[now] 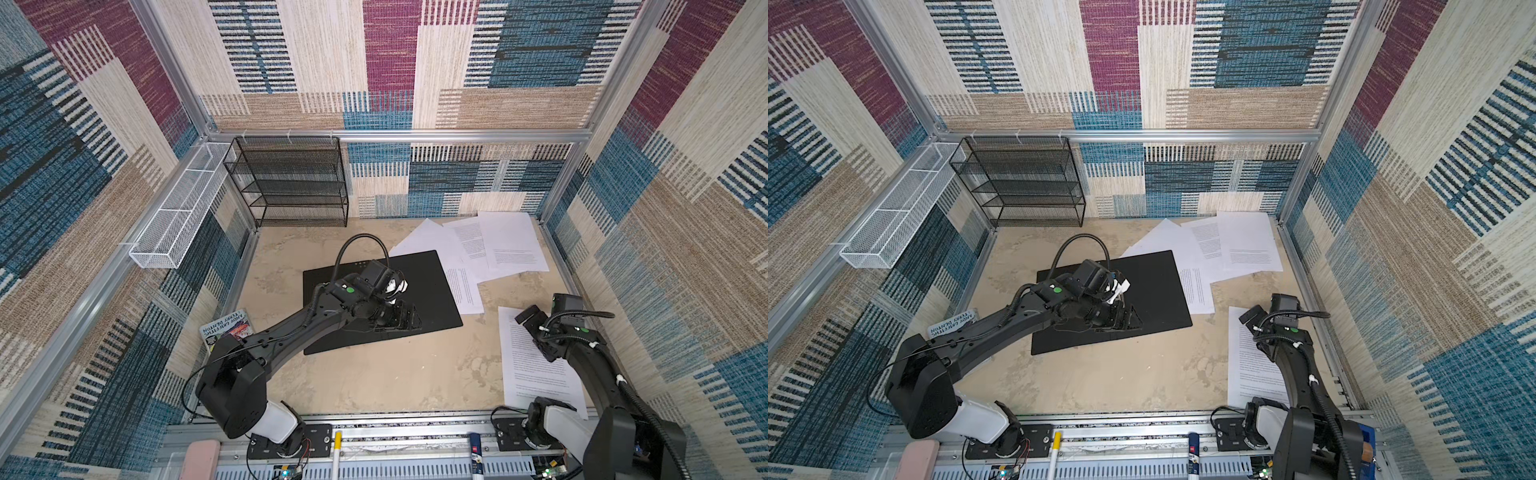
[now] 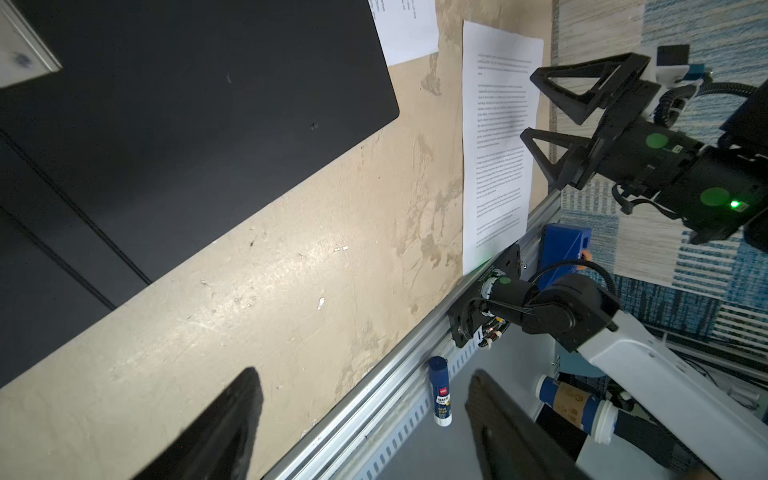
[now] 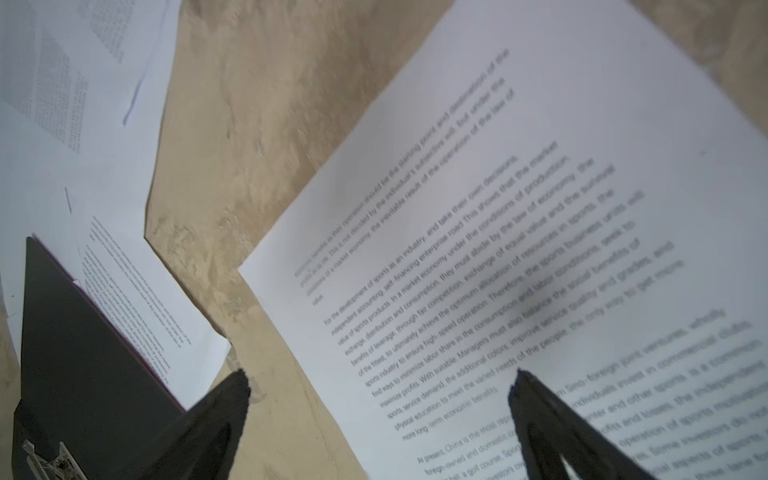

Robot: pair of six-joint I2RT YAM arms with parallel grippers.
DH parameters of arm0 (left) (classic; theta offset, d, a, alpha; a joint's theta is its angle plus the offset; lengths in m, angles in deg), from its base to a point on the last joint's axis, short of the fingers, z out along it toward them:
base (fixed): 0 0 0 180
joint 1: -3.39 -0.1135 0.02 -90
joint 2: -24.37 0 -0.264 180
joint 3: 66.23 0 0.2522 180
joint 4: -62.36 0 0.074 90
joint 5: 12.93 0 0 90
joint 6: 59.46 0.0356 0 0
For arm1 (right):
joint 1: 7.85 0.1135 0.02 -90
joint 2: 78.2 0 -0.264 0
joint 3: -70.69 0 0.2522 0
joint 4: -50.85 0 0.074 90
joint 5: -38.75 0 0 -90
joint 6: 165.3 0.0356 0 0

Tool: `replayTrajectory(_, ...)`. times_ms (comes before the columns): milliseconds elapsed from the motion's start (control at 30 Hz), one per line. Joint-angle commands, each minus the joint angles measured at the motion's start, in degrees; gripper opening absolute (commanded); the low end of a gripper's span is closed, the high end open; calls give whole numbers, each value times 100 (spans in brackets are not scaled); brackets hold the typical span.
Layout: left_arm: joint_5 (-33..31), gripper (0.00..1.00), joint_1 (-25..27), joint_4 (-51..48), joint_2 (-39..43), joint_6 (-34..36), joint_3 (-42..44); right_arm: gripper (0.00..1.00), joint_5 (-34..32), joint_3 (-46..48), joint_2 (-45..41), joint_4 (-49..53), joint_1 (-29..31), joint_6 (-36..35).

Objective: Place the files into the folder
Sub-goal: 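Move the right gripper to the printed paper sheets beside the folder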

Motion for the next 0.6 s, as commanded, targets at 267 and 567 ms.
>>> replayTrajectory(267, -72, 78, 117, 163, -285, -150, -130, 100, 1460, 902, -136, -1239, 60, 1074)
replayTrajectory(567, -51, 77, 117, 213, -592, -274, -401, 100, 1594, 912, 560, -2470, 789, 2125)
